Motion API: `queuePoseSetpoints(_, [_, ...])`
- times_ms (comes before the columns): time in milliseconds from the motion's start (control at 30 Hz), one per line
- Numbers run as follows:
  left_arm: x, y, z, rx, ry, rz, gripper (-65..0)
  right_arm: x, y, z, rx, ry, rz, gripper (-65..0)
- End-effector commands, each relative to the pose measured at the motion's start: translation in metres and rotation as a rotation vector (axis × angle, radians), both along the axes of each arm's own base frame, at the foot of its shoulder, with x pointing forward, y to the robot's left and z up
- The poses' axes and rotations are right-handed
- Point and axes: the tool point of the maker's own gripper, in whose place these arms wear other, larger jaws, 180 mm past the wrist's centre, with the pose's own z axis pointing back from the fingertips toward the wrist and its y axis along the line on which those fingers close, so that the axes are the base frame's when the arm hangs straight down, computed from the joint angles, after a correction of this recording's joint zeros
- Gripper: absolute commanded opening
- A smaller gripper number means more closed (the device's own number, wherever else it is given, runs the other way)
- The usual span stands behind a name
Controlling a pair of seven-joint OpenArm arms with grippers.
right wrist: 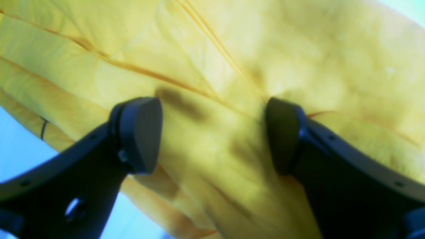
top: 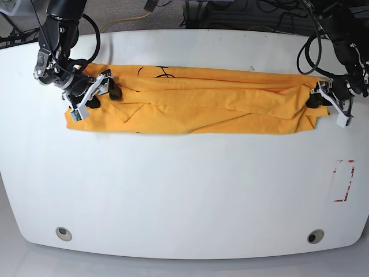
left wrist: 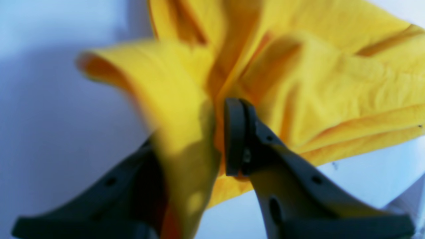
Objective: Fold the T-shirt properly
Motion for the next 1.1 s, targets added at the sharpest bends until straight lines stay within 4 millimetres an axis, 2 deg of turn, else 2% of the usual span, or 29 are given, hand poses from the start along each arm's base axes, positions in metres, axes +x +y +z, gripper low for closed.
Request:
queuePoseSetpoints(0, [0.015,-0.007,0.03,0.035,-0.112,-0.026,-53.7,-0.003,-0.003,-0.002,-0.027,0.021,0.01,-18.4])
queuePoseSetpoints(133, [0.027,-0.041,0.063,0.123,-0.209,-0.158,-53.9,-0.003,-0.003,-0.002,-0.027,0.02,0.01,-18.4])
queuePoseSetpoints(367, [0.028,-0.11,0.088,0.174,-0.3,-0.379,-53.9,-0.003,-0.002,-0.002,-0.027,0.02,0.011,-18.4])
queuePoseSetpoints(467, [0.024,-0.114,0.092,0.178,-0.313,-0.387,-53.2,-0.003,-0.002,-0.002,-0.027,0.02,0.011,-18.4])
queuePoseSetpoints(533, [0.024,-0.105,0.094,0.187,-0.315,-0.361,-48.2,-0.003,-0.002,-0.002,-0.028,0.021,0.012,-18.4])
queuePoseSetpoints(600, [0.022,-0.086,0.094,0.208,-0.297,-0.311,-37.8,-0.003,-0.002,-0.002,-0.028,0.021,0.012,-18.4])
queuePoseSetpoints(700, [0.012,-0.043,0.089,0.232,-0.235,-0.186,-22.1,-0.003,-0.002,-0.002,-0.028,0.021,0.012,-18.4])
queuePoseSetpoints(733, [0.009,-0.031,0.085,0.228,-0.215,-0.148,-19.6,-0.003,-0.002,-0.002,-0.028,0.021,0.012,-18.4])
queuePoseSetpoints(800, [0.007,-0.005,0.081,0.204,-0.192,-0.055,-17.1,-0.002,-0.002,-0.002,-0.028,0.019,0.012,-18.4])
queuePoseSetpoints(900, [0.003,0.02,0.064,0.146,-0.134,0.028,-16.7,-0.002,-0.002,-0.002,-0.028,0.019,0.012,-18.4])
queuePoseSetpoints(933, [0.001,0.035,0.06,0.137,-0.109,0.053,-16.7,-0.001,-0.002,-0.001,-0.028,0.018,0.012,-18.4])
queuePoseSetpoints(1000, [-0.003,0.047,0.049,0.09,-0.073,0.081,-16.7,-0.001,-0.002,-0.001,-0.028,0.018,0.012,-18.4])
queuePoseSetpoints(1067, [-0.001,0.051,0.042,0.027,-0.065,0.097,-16.7,0.0,-0.002,0.0,-0.028,0.015,0.012,-18.4])
